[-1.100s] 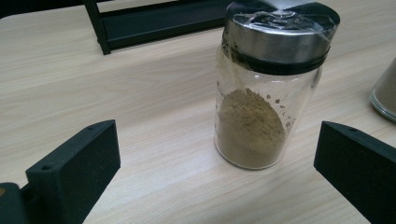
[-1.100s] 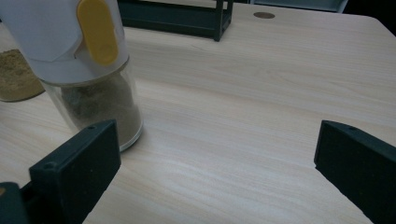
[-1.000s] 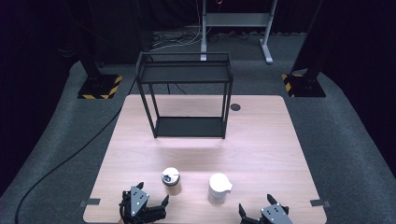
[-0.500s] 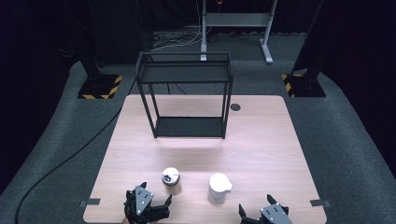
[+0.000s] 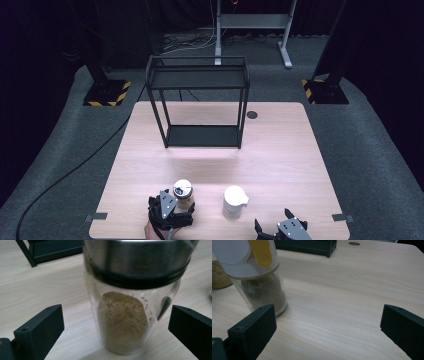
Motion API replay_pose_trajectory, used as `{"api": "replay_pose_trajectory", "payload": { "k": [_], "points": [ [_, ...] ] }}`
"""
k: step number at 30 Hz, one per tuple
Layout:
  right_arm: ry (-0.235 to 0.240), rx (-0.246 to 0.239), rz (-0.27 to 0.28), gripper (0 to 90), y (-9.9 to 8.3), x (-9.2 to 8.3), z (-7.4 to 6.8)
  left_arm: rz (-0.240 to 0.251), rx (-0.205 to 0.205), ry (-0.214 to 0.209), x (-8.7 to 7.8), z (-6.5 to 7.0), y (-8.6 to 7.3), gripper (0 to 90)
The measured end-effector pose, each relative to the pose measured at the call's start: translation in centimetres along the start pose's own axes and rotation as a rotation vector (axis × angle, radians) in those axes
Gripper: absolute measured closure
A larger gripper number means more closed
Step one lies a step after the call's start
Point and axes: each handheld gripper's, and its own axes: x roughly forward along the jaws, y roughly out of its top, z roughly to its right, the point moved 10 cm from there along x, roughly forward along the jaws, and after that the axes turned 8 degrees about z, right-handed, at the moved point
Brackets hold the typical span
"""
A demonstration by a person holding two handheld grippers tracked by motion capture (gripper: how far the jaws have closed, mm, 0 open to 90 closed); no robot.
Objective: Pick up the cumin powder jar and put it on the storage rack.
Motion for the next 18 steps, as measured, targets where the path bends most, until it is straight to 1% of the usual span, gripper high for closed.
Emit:
{"api": "replay_pose_trajectory", "payload": {
  "k": [5, 8, 9, 10, 11, 12, 13, 14, 18],
  "points": [
    [0.005, 0.004, -0.007, 0.0, -0.2, 0.2, 0.0, 0.02, 0.005, -0.009, 0.8, 0.1, 0.4, 0.0],
    [0.007, -0.003, -0.011, 0.0, -0.2, 0.3, -0.1, 0.039, 0.009, -0.012, 1.5, 0.0, 0.7, 0.0],
    [0.008, -0.006, -0.011, 0.0, -0.2, 0.3, -0.2, 0.029, 0.0, -0.023, 1.7, -0.2, 0.8, 0.0],
    [0.009, -0.005, -0.006, 0.0, -0.2, 0.3, -0.2, 0.019, -0.012, -0.071, 1.9, -0.6, 0.8, 2.7],
    [0.009, 0.001, -0.001, 0.0, -0.2, 0.2, -0.1, 0.029, -0.038, -0.075, 1.9, -0.7, 0.9, 30.8],
    [0.007, 0.001, -0.002, 0.0, -0.2, 0.2, -0.1, 0.029, -0.038, -0.075, 1.9, -0.7, 0.9, 30.9],
    [0.005, 0.001, -0.002, 0.0, -0.2, 0.2, 0.0, 0.022, -0.028, -0.067, 1.9, -0.6, 1.0, 31.0],
    [0.001, 0.001, 0.0, 0.0, -0.2, 0.1, 0.0, 0.025, -0.034, -0.073, 1.8, -0.6, 0.9, 31.0],
    [-0.006, 0.006, 0.004, 0.0, -0.2, 0.1, 0.2, 0.022, -0.027, -0.078, 1.5, -0.6, 1.0, 31.0]
  ]
}}
